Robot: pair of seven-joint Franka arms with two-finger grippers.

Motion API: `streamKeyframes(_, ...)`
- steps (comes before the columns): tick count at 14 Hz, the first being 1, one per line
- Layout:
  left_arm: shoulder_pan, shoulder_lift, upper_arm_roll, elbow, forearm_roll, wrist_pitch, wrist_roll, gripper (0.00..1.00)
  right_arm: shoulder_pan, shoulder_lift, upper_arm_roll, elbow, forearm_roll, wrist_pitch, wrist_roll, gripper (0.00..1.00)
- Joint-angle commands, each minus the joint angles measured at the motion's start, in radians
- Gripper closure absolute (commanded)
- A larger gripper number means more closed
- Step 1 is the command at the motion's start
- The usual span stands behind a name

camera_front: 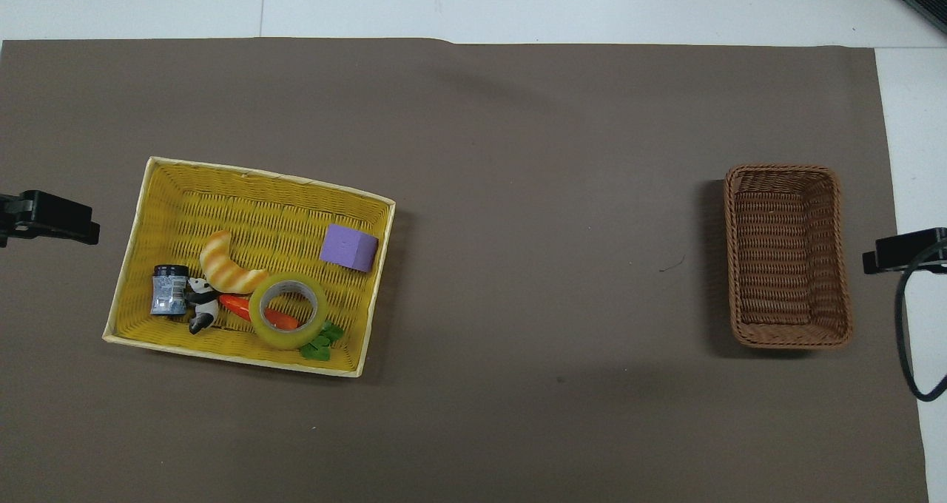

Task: Move tape to another basket

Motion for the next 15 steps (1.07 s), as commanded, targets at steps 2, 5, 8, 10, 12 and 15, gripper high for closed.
streamKeyframes(2,-0.003,-0.017,-0.004,-0.02,0.01,0.0,0.001,0.0,-0.026,-0.029,0.007,-0.038,-0.012,0.009,-0.029,0.0)
streamKeyframes(5,-0.025,-0.009,-0.012,-0.031,0.021,0.012,-0.068,0.0,-0.026,-0.024,0.007,-0.035,-0.003,0.04,-0.026,0.0)
streamKeyframes(8,-0.08,-0.009,-0.012,-0.074,0.052,0.033,-0.102,0.0,-0.026,-0.024,0.007,-0.037,-0.001,0.039,-0.027,0.0)
streamKeyframes(10,-0.104,-0.017,-0.012,-0.121,0.053,0.066,-0.103,0.0,-0.026,-0.026,0.007,-0.037,-0.001,0.039,-0.027,0.0)
streamKeyframes(12,-0.111,-0.021,-0.014,-0.172,0.053,0.11,-0.106,0.0,-0.021,-0.026,0.007,-0.038,-0.001,0.037,-0.023,0.0)
streamKeyframes(15,-0.124,-0.061,-0.014,-0.303,0.053,0.161,-0.158,0.0,-0.012,-0.026,0.007,-0.038,-0.001,0.04,-0.015,0.0)
